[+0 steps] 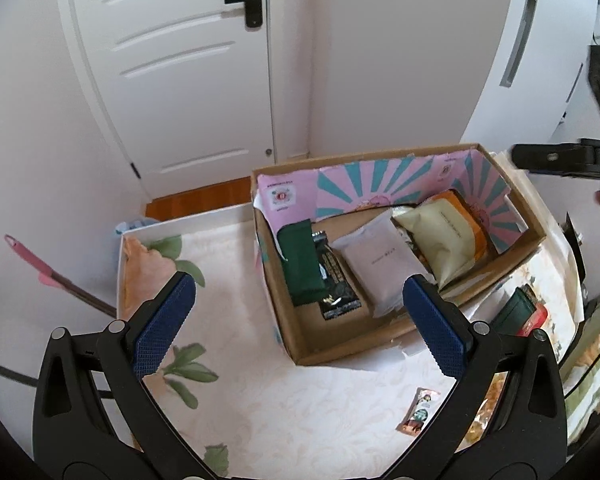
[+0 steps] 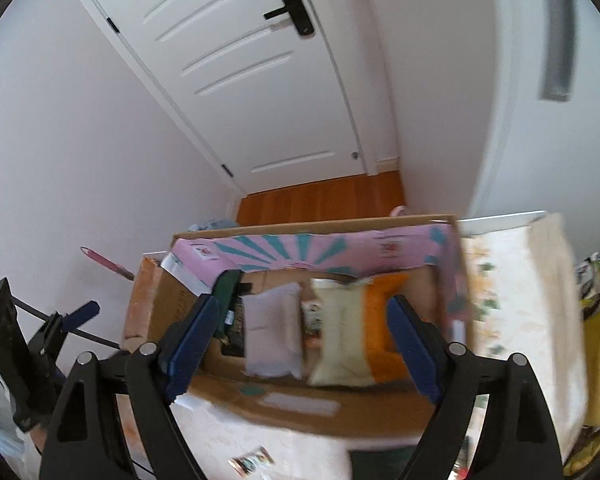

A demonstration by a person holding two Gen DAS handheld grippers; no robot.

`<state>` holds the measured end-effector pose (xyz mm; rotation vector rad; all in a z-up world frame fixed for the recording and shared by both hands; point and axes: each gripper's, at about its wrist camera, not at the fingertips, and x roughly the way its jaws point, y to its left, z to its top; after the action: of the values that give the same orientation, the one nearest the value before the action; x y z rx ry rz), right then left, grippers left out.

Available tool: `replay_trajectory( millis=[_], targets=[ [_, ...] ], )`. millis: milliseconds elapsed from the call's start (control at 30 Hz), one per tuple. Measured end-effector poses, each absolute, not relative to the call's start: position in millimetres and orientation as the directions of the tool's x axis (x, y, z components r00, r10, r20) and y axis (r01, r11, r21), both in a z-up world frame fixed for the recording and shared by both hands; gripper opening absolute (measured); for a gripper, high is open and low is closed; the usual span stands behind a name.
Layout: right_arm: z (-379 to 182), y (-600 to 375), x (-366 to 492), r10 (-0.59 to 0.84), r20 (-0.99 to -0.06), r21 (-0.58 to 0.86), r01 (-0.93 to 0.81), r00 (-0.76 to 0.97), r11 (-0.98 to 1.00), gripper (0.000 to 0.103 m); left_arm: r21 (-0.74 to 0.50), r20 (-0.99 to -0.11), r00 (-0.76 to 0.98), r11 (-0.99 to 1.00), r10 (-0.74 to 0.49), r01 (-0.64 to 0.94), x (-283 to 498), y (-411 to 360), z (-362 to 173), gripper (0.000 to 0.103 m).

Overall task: Organize snacks
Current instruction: 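Withdraw both grippers from the box back over the remaining snacks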

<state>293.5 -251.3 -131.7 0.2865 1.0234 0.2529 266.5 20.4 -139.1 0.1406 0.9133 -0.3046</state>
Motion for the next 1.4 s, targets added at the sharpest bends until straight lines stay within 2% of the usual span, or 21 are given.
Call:
replay_trajectory(
  millis=[367, 467, 800, 1067, 1400],
  targets=[
    [-111.8, -299.5, 232.8, 0.212, -0.804, 0.258, 0.006, 0.555, 0.966, 0.084, -0.060, -0.787, 0.559, 0.934, -0.261, 0.351, 242.1, 0.0, -132.0, 0.103],
    [-114.7, -310.0, 221.0, 0.195, -0.805, 0.243, 0.012, 0.560, 0.970, 0.103, -0.049, -0.789, 0.557, 0.930, -0.260, 0.364, 232.9, -9.3, -130.2, 0.103],
    [-130.9, -330.3, 198.6, 0.220, -0.805, 0.201, -0.094, 0.552, 0.975, 0.103, -0.060, -0.808, 0.545, 0.952, -0.223, 0.300, 188.7, -46.1, -126.9, 0.103],
    [-142.3, -330.7, 177.3, 0.242, -0.815, 0.124, -0.249, 0.526, 0.960, 0.102, -0.166, -0.855, 0.457, 0.964, -0.245, 0.206, 148.9, -79.4, -159.0, 0.103],
    [-170.2, -345.1, 159.7, 0.382, -0.793, 0.218, -0.364, 0.474, 0.906, 0.102, -0.202, -0.901, 0.370, 0.974, -0.226, 0.101, 100.5, -120.1, -217.4, 0.103]
  ],
)
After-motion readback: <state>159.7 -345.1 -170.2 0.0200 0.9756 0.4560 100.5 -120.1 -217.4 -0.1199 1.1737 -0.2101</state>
